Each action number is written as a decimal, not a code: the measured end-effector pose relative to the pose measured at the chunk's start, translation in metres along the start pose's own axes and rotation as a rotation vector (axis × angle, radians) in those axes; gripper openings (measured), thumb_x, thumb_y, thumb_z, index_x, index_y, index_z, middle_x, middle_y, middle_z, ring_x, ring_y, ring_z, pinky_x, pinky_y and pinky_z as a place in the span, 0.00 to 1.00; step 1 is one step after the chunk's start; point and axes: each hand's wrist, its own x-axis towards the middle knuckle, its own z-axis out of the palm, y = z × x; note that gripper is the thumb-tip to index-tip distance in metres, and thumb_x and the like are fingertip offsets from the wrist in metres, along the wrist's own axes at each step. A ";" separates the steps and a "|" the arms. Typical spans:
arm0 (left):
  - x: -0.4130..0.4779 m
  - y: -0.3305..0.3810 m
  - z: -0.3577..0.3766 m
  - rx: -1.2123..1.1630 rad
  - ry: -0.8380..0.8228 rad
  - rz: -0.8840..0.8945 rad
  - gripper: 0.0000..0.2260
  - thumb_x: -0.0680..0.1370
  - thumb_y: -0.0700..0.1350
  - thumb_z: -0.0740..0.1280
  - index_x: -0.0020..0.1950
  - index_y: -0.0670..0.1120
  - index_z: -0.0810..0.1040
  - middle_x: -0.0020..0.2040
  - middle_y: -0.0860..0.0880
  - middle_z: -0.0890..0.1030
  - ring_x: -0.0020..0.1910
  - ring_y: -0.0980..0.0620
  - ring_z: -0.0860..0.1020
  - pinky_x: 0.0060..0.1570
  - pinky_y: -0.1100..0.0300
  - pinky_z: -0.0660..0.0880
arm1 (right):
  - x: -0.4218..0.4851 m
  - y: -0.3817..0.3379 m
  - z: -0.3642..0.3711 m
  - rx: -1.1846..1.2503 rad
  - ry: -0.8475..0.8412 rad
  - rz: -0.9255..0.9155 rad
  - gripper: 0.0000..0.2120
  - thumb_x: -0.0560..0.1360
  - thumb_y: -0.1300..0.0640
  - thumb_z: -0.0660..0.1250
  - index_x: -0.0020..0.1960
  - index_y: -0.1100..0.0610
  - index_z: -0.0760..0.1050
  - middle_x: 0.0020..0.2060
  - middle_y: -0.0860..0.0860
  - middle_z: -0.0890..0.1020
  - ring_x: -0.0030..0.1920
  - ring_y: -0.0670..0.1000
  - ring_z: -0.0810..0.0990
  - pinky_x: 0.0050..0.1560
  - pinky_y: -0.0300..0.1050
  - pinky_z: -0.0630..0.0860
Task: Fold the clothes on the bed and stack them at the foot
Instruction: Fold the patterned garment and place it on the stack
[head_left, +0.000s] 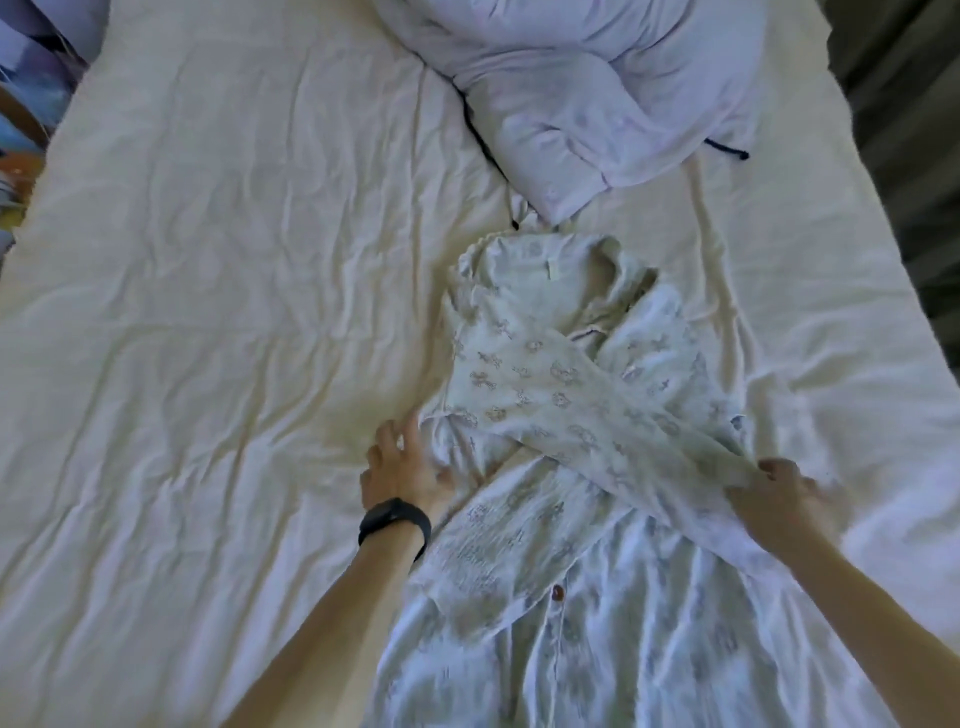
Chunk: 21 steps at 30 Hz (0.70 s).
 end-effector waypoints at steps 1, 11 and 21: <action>0.007 0.001 0.001 0.028 0.045 0.006 0.34 0.76 0.54 0.70 0.77 0.53 0.56 0.75 0.45 0.60 0.70 0.39 0.65 0.62 0.44 0.72 | -0.001 -0.007 0.008 -0.101 0.074 -0.102 0.27 0.76 0.52 0.70 0.72 0.55 0.69 0.67 0.61 0.74 0.66 0.63 0.72 0.67 0.56 0.67; 0.071 0.006 0.006 0.172 0.263 0.324 0.13 0.80 0.47 0.66 0.64 0.49 0.73 0.51 0.47 0.79 0.40 0.44 0.76 0.30 0.57 0.66 | -0.015 -0.206 0.075 -0.005 0.041 -0.857 0.27 0.80 0.45 0.65 0.74 0.57 0.67 0.68 0.57 0.75 0.68 0.60 0.71 0.66 0.56 0.69; 0.091 -0.053 0.017 -0.402 0.255 0.074 0.12 0.80 0.43 0.64 0.61 0.53 0.80 0.39 0.50 0.80 0.38 0.45 0.78 0.35 0.58 0.70 | 0.019 -0.361 0.117 -0.349 0.102 -0.814 0.14 0.82 0.43 0.60 0.47 0.53 0.73 0.39 0.51 0.75 0.47 0.54 0.75 0.44 0.45 0.70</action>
